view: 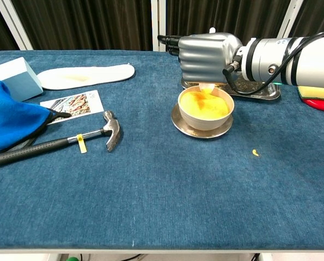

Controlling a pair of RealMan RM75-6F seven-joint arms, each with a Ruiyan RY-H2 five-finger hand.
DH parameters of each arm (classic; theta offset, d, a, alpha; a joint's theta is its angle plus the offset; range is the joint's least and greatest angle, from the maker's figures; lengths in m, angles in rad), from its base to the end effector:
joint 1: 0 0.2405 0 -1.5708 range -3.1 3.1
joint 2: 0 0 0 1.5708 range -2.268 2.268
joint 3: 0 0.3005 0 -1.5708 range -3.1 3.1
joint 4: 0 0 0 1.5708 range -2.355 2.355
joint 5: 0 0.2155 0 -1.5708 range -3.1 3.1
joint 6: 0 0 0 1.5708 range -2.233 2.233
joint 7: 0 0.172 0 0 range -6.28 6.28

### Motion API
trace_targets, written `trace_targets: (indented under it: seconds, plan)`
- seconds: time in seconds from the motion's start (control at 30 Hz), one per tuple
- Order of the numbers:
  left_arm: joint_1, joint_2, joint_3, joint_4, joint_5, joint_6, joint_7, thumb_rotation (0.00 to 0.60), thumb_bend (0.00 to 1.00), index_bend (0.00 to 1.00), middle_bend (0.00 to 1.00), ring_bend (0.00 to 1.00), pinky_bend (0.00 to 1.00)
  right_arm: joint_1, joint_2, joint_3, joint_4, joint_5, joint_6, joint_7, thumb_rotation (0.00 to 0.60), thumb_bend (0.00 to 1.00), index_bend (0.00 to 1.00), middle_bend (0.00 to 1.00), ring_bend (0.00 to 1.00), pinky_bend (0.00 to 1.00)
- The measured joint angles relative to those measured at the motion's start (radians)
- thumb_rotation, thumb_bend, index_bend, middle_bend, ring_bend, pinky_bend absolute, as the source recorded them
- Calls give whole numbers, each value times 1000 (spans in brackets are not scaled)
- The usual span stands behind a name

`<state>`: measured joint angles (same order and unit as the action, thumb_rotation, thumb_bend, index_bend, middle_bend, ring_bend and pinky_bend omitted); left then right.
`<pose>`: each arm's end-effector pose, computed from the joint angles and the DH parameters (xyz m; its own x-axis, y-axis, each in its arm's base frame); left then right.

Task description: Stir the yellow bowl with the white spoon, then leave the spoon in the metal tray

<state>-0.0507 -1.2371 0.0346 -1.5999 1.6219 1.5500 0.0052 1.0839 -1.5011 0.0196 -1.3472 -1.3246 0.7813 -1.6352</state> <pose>-0.3344 0.1812 0.1218 0.3078 0.0395 0.9506 0.9479 -0.0985 -0.3028 -0.0897 -0.4339 -0.0509 0.6128 0.7215 -0.3225 0.6549 -0.2352 0.7182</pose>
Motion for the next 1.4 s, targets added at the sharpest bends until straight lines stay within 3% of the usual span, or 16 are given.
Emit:
trace_targets:
  seconds: [0.3,0.57,1.07,1.4]
  plan:
    - [6,-4,1,10,-1,4,-9,529,331,171,85,107,132,2,-36,-27,4,4,16,-38,600,571,800,403,149,0]
    - [4,-6,0,9,2,-1,-5,527,331,171,85,107,132,-9,-47,-36,-21,-8,40,17,600,571,812,403,150,0]
    - [-8,0,-6,-15,6,-13,19,528,331,171,86,107,131,-114,-40,7,-46,58,138,356,600,570,825,412,162,0]
    - [-12,12,-8,-47,10,-17,52,530,331,171,86,107,131,-181,-65,70,-18,167,154,641,600,570,827,413,169,0]
